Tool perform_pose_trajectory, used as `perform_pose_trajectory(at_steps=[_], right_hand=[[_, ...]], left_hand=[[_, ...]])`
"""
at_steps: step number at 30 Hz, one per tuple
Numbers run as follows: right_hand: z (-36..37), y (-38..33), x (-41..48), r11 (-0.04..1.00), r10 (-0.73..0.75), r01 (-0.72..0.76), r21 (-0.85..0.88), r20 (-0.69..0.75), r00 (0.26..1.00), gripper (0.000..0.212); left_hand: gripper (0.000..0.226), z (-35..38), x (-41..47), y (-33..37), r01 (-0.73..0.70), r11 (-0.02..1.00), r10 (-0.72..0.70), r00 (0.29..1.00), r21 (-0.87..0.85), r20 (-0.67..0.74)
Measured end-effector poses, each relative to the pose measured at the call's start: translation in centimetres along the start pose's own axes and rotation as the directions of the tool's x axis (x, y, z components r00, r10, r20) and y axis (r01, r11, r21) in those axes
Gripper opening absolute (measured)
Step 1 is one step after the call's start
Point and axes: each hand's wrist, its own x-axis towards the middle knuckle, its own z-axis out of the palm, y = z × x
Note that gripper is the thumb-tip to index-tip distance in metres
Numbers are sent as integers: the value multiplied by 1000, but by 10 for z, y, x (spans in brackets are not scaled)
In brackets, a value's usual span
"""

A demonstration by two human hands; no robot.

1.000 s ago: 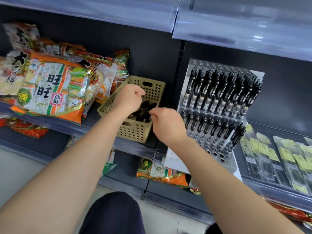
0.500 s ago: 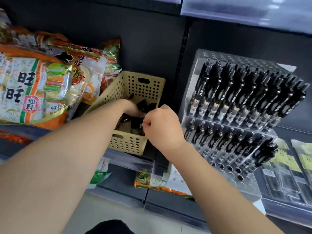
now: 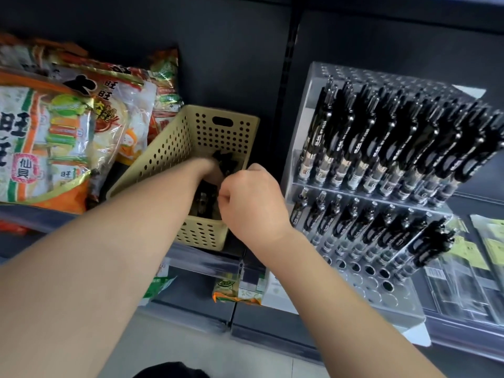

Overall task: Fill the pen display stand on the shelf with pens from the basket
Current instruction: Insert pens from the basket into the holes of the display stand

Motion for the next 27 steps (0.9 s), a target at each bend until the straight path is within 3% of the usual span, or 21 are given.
perform_pose_trajectory(at_steps=[6,10,13,14,19,27], right_hand=[[-2,1,-1,1000,-24,24,3,-4,1000,23],[-3,-1,-1,1000,6,-6,24,4,1000,20],[-5,-2,-4,1000,-13,13,24,9,1000,20],[-6,-2,-4,999,-9,8,40,0,1000,21],[-6,-3,-4,995,48,-47,88,-8,999,22],[-7,-9,-13,992,54,-55,113,5,999,19]], left_hand=[[46,1,6,-4,-25,971,31,999,-237,22],[71,-8,11,-19,-71,813,84,996,-578,-5],[98,-7,36,-35,-138,708,110,990,-693,-84],[97,-10,27,-36,-159,683,112,987,-713,-112],[10,-23,-32,-24,-309,541,164,951,-782,-262],[14,-42,-67,-20,-487,371,221,873,-791,-434]])
